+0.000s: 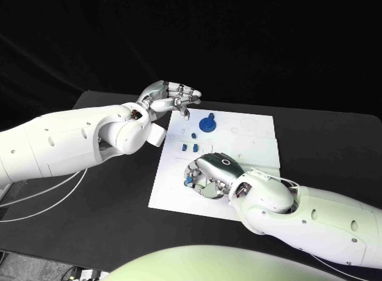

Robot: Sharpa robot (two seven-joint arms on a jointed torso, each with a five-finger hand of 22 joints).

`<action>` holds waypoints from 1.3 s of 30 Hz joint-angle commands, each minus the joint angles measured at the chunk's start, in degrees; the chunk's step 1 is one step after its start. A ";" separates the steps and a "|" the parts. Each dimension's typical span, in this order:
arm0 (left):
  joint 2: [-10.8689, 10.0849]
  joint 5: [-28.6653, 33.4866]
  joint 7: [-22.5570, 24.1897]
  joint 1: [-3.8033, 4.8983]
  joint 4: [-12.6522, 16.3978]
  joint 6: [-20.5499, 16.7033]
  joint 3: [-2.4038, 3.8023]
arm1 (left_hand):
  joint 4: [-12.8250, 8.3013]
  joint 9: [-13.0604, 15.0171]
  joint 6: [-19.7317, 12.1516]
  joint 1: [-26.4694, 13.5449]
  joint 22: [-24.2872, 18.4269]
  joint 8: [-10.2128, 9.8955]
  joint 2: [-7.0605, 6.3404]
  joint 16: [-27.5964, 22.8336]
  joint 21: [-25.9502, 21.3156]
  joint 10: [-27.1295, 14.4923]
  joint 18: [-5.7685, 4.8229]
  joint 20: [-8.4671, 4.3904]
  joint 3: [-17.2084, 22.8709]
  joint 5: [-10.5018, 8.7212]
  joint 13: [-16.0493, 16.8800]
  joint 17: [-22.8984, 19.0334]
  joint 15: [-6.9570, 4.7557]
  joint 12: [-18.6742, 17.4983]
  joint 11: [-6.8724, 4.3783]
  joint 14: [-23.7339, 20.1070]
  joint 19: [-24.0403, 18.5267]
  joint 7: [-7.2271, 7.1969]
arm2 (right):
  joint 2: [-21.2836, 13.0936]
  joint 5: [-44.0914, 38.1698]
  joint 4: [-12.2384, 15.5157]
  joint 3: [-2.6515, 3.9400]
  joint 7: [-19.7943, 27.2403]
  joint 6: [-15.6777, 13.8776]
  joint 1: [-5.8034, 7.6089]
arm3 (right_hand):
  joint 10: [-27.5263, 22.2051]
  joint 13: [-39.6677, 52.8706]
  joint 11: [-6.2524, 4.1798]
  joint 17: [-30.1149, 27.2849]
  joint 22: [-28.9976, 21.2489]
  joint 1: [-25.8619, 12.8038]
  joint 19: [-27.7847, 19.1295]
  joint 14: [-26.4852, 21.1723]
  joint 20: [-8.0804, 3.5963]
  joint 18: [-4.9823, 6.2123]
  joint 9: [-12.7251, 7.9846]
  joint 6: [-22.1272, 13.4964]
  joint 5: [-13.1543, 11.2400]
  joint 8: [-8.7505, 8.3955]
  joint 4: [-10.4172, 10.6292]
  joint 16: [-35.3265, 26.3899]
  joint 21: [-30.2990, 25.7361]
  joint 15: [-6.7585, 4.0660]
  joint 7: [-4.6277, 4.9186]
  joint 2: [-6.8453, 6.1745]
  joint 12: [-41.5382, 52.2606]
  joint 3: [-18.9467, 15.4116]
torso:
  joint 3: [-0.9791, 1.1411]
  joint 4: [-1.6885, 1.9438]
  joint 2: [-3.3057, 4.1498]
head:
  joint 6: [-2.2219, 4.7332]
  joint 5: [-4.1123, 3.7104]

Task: Assemble the parts on the task board

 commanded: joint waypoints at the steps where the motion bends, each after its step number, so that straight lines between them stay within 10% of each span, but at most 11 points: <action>1: 0.02 0.28 0.24 0.06 0.20 0.79 0.03 | 0.30 0.08 -0.41 -0.18 -0.07 0.21 0.54 0.22 -0.37 -0.38 0.88 0.18 0.01 -0.02 0.06 -0.07 0.02 0.19 0.09 -0.34 0.18 0.01 | 0.23 -1.34 -0.38 -0.15 -1.07 2.93 -0.15 | 0.41 -0.02 -0.05 -0.09 11.00 -0.26 2.97 2.08 -0.58 -0.96 0.02 0.30 0.18 0.19 0.03 0.14 -0.14 -0.37 0.08 0.22 -0.26 0.14 | 0.00 0.04 0.03 | -0.13 -0.03; 11: -0.06 0.28 0.21 0.06 0.26 0.78 0.03 | 0.30 0.08 -0.41 -0.18 -0.07 0.21 0.54 0.22 -0.37 -0.38 0.88 0.18 0.01 -0.02 0.06 -0.07 0.02 0.19 0.09 -0.34 0.18 0.01 | 0.74 -1.59 -0.55 -0.24 -1.37 2.33 -0.18 | 0.27 -0.04 0.08 -0.12 11.01 -0.45 2.95 2.06 -0.53 -0.96 0.02 -0.44 0.01 -0.13 -0.04 0.12 -0.19 -0.28 0.33 -0.08 -0.54 0.14 | -0.02 -0.02 -0.02 | -0.23 -0.02; 27: -0.18 0.28 0.19 0.06 0.29 0.77 0.03 | 0.30 0.08 -0.41 -0.18 -0.07 0.21 0.54 0.22 -0.37 -0.38 0.88 0.18 0.01 -0.02 0.06 -0.07 0.02 0.19 0.09 -0.34 0.18 0.01 | -0.05 -2.23 0.08 -0.28 -1.88 -2.06 -0.26 | 1.35 1.26 -0.30 0.47 11.42 -1.33 3.14 2.22 -0.56 -1.06 -1.39 -9.32 -0.06 -5.29 -0.42 0.61 0.41 -0.49 0.87 -2.04 -0.68 0.46 | 0.05 -0.01 0.00 | -0.20 -0.07; 39: -0.26 0.28 0.15 0.06 0.29 0.75 0.03 | 0.30 0.08 -0.41 -0.18 -0.07 0.21 0.54 0.22 -0.37 -0.38 0.88 0.18 0.01 -0.02 0.06 -0.07 0.02 0.19 0.09 -0.34 0.18 0.01 | -1.43 -1.97 1.98 -0.27 -0.13 -7.36 -0.45 | 2.85 3.12 -1.51 0.91 12.16 -1.67 3.69 2.41 -1.48 -1.40 -2.20 -16.05 0.28 -8.48 -0.19 0.95 2.01 -1.50 -0.65 -3.22 -0.03 -0.57 | 0.05 -0.02 0.01 | -0.20 -0.16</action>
